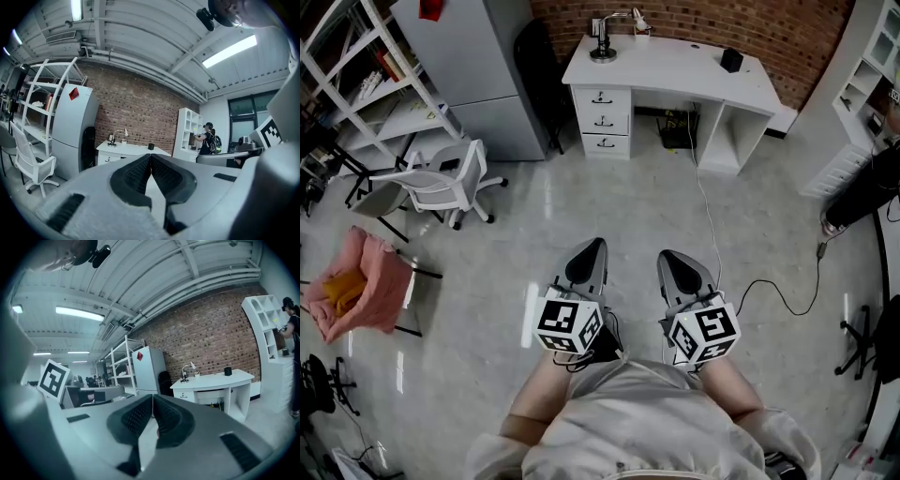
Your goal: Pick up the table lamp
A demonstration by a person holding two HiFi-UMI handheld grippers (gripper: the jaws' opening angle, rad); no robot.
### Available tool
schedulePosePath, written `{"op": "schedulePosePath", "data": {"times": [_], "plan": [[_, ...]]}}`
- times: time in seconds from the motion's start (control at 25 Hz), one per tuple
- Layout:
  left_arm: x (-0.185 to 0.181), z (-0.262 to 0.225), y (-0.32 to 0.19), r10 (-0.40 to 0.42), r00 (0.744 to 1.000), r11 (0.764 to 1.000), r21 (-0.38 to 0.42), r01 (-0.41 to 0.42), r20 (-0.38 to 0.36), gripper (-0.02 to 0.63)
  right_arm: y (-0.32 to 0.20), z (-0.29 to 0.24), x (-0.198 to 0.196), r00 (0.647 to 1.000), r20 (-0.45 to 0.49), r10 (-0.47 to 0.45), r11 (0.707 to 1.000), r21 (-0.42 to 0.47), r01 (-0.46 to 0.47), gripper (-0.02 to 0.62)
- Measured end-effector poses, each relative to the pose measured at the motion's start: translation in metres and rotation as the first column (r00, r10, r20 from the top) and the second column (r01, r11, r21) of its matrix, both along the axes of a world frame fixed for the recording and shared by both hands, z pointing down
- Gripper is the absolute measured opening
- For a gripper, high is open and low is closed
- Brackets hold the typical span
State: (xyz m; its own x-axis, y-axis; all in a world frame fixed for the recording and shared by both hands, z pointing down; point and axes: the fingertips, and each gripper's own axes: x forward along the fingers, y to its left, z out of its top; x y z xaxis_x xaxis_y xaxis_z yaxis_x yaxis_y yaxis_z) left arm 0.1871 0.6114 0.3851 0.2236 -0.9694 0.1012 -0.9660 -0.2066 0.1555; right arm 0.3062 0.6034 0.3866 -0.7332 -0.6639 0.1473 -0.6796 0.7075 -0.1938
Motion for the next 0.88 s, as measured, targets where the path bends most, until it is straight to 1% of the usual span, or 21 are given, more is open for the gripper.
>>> {"op": "schedulePosePath", "data": {"times": [0.16, 0.32, 0.48, 0.64, 0.76, 0.88], "plan": [[-0.060, -0.009, -0.056, 0.027, 0.999, 1.000, -0.004, -0.027, -0.029, 0.018, -0.052, -0.010, -0.056, 1.000, -0.004, 0.030, 0.999, -0.022, -0.030, 0.028], [-0.130, -0.021, -0.110, 0.027, 1.000, 1.000, 0.015, -0.027, -0.007, 0.018, -0.105, -0.019, -0.113, 0.997, -0.011, 0.073, 0.997, -0.017, -0.073, 0.028], [-0.182, -0.030, -0.158, 0.045, 0.999, 0.999, 0.031, -0.044, -0.010, 0.018, -0.151, -0.022, -0.163, 0.995, -0.027, 0.100, 0.995, -0.024, -0.101, 0.028], [-0.221, -0.028, -0.193, 0.050, 0.998, 0.998, 0.027, -0.050, -0.031, 0.018, -0.183, -0.024, -0.196, 0.991, -0.054, 0.119, 0.992, -0.026, -0.120, 0.028], [-0.236, -0.022, -0.209, 0.049, 0.998, 0.999, 0.020, -0.048, -0.051, 0.018, -0.201, -0.019, -0.209, 0.989, -0.085, 0.120, 0.992, -0.031, -0.123, 0.028], [-0.248, -0.009, -0.223, 0.041, 0.997, 0.999, -0.004, -0.041, -0.060, 0.018, -0.222, -0.012, -0.219, 0.988, -0.099, 0.122, 0.991, -0.039, -0.126, 0.028]]}}
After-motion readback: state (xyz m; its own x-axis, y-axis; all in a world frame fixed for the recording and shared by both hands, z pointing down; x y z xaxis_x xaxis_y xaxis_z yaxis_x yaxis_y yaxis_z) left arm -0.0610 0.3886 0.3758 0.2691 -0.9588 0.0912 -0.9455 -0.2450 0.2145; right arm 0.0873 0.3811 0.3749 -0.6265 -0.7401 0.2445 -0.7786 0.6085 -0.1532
